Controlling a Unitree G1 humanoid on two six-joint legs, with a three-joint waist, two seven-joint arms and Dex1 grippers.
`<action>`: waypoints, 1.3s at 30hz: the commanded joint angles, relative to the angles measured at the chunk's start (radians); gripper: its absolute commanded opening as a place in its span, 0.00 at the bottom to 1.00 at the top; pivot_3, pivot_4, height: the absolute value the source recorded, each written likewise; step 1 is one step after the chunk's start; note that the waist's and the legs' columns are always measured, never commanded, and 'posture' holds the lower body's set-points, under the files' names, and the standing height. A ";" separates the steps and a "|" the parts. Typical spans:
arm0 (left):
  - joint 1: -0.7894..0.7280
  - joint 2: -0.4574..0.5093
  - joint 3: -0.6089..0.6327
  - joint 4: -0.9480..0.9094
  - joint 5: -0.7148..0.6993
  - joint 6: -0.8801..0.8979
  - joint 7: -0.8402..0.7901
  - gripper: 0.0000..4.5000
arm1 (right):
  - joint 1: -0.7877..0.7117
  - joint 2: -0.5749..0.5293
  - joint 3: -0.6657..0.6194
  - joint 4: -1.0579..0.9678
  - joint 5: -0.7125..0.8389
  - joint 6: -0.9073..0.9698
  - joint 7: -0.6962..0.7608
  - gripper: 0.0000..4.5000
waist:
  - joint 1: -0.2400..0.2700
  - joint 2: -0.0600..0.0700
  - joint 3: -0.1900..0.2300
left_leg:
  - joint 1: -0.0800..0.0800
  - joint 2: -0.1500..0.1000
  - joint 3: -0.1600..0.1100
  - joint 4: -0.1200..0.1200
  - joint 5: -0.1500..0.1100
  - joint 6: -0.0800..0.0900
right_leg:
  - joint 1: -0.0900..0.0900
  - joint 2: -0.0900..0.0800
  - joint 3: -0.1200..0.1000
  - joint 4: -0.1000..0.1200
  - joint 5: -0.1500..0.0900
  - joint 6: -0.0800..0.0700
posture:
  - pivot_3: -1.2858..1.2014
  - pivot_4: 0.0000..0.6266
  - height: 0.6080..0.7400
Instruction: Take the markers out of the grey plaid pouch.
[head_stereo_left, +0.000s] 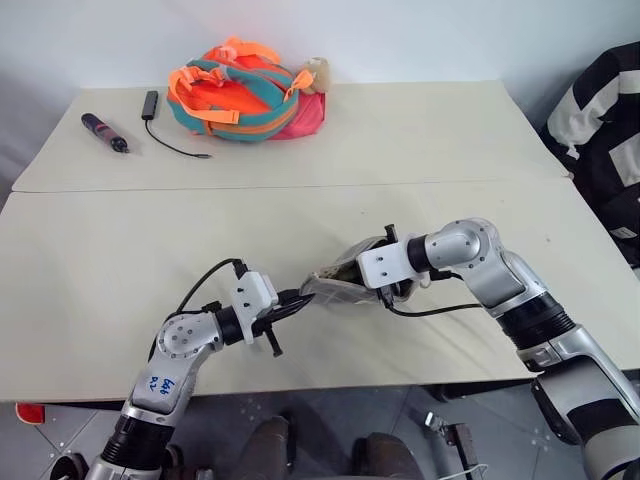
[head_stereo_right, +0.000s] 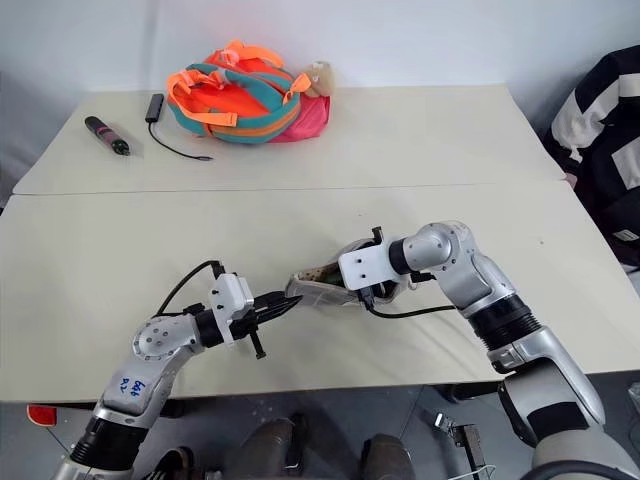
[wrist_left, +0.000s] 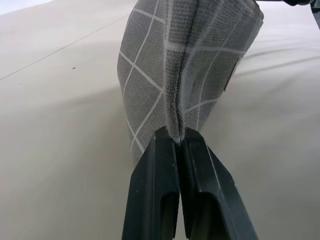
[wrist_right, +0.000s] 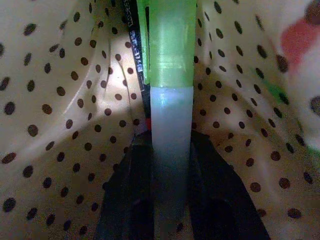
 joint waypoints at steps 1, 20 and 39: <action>0.002 0.006 0.018 -0.030 -0.006 -0.005 0.001 0.00 | -0.010 -0.034 -0.058 -0.068 0.078 0.077 0.066 0.10 | 0.001 0.000 0.000 | 0.000 0.000 0.000 0.000 0.000 0.000 | 0.000 0.000 0.000 0.000 0.000 0.000 | 0.52 0.24 1.00; 0.000 0.011 0.018 -0.008 0.006 -0.022 0.005 0.00 | -0.048 -0.030 -0.159 -0.193 0.323 0.291 0.114 0.10 | 0.001 0.000 0.000 | -0.003 0.000 -0.001 -0.001 0.000 0.000 | -0.002 0.000 -0.001 -0.003 0.000 0.000 | 0.52 0.24 1.00; -0.119 0.060 0.141 0.051 0.028 -0.081 0.051 0.00 | -0.125 0.136 -0.321 -0.125 0.516 0.406 -0.098 0.10 | -0.001 0.001 0.001 | -0.005 0.000 -0.002 0.000 0.000 0.000 | -0.003 0.000 -0.002 0.002 0.000 0.000 | 0.52 0.24 1.00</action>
